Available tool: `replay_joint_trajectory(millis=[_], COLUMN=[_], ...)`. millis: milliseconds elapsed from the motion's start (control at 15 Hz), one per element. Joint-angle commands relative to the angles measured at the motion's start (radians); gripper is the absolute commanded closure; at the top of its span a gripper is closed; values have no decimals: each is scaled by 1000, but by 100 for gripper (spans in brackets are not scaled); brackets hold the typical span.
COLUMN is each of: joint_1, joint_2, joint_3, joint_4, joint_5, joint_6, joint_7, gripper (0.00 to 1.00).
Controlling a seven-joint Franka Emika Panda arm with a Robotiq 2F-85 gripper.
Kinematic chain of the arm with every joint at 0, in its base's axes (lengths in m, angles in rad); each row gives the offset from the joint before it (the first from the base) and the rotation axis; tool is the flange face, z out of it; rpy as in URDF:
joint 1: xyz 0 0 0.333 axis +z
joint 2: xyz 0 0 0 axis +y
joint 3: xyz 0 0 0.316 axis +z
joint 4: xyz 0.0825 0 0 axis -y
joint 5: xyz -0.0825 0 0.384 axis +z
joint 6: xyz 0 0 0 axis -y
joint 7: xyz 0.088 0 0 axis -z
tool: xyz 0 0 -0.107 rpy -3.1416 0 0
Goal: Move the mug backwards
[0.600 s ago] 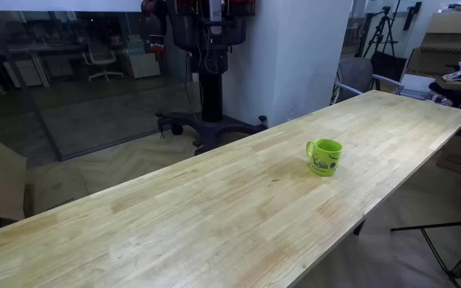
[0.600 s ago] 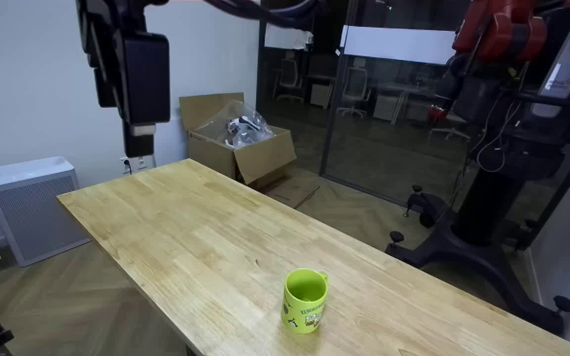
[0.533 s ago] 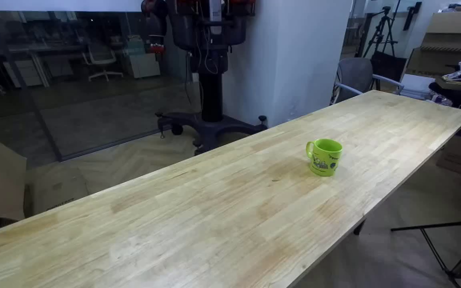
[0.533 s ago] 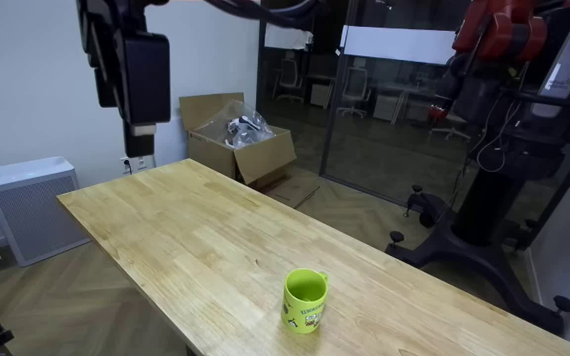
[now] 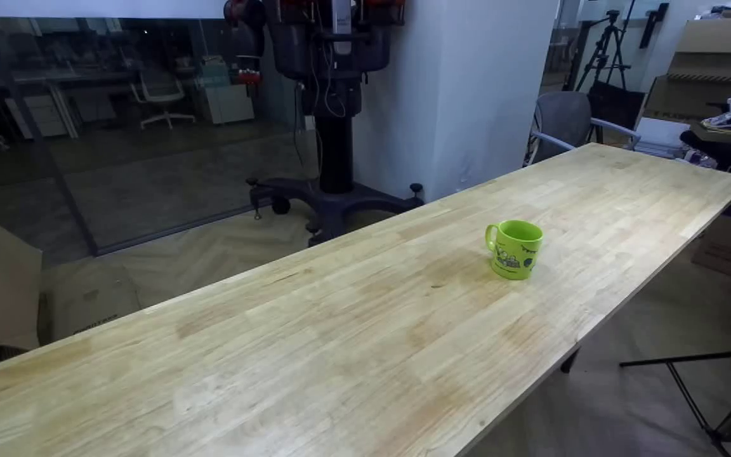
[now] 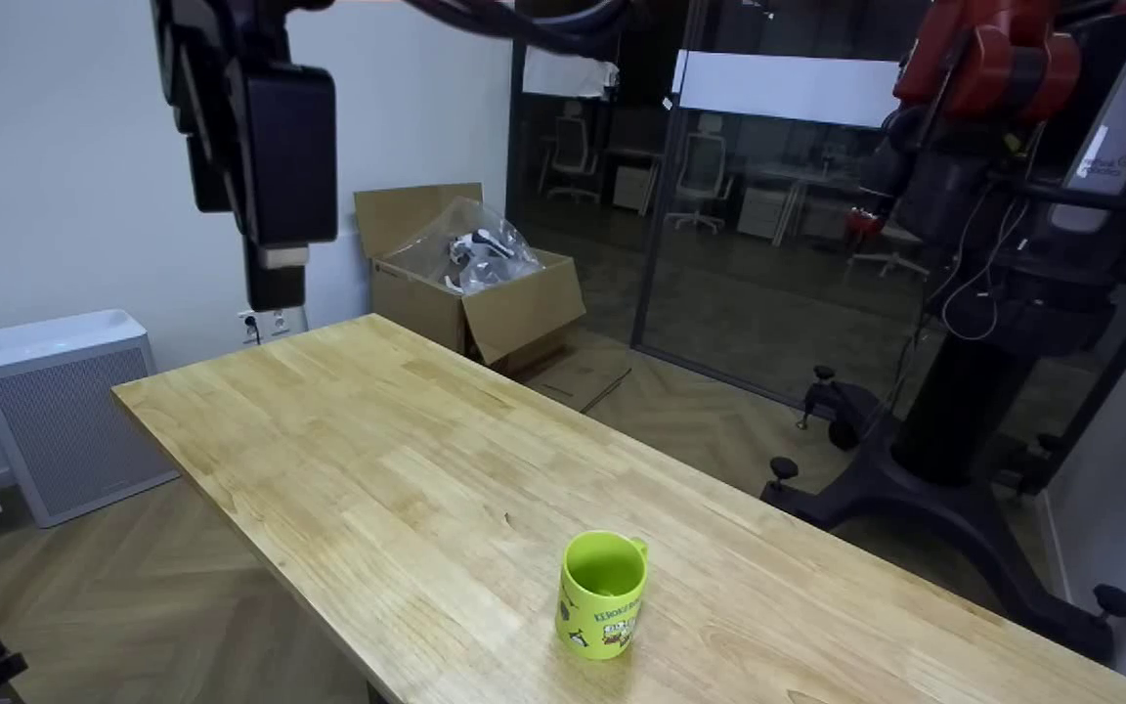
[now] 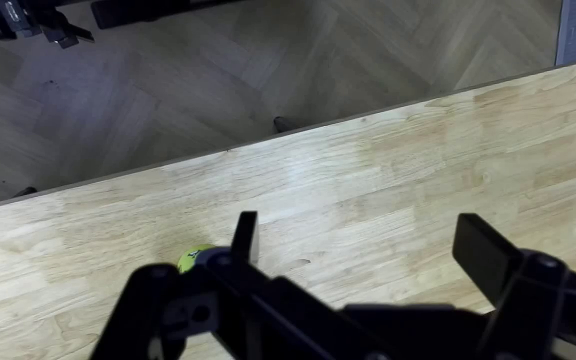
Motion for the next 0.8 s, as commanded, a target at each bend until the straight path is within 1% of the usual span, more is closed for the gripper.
replay_joint_trajectory(millis=[0, 533, 600, 733], joint_1=[-20, -20, -18, -16], joint_2=[4, 4, 14, 81], joint_3=[16, 16, 21, 20], joint_4=[2, 2, 2, 26], joint_5=[11, 11, 11, 16], joint_6=[-3, -3, 29, 156], joint_7=[-10, -11, -11, -9], gripper=[0, 0, 0, 0])
